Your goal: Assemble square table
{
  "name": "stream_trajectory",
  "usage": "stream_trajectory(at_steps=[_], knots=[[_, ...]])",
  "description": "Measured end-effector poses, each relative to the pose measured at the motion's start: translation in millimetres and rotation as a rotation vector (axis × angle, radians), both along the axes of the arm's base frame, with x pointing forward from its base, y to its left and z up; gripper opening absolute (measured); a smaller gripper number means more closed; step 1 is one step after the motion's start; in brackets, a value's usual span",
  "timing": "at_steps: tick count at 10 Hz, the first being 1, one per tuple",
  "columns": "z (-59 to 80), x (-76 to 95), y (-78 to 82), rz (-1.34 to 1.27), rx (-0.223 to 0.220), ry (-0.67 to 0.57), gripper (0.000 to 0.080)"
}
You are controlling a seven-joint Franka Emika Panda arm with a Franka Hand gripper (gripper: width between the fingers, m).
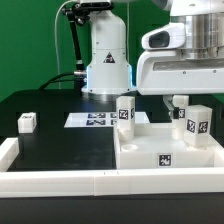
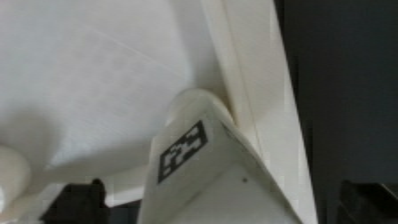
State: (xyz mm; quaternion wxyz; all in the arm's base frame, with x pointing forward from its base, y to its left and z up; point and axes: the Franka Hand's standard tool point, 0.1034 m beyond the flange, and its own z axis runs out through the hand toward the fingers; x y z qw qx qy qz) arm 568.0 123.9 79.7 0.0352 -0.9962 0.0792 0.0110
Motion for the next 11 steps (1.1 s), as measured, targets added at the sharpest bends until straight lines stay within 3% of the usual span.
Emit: stream_trajectory(at_steps=[6, 7, 8, 9, 11], knots=[[0.2, 2.3, -3.4, 0.420, -0.007, -0.041, 0.0629], [-0.2, 2.5, -4.7, 0.489, -0.006, -0.045, 0.0500], [-0.3, 2.4, -4.7, 0.466, -0.006, -0.043, 0.0500], [-0.3, 2.5, -5.0, 0.465, -0.006, -0.043, 0.0294], [-0.4, 2.5, -5.2, 0.464, -0.006, -0.043, 0.0290]])
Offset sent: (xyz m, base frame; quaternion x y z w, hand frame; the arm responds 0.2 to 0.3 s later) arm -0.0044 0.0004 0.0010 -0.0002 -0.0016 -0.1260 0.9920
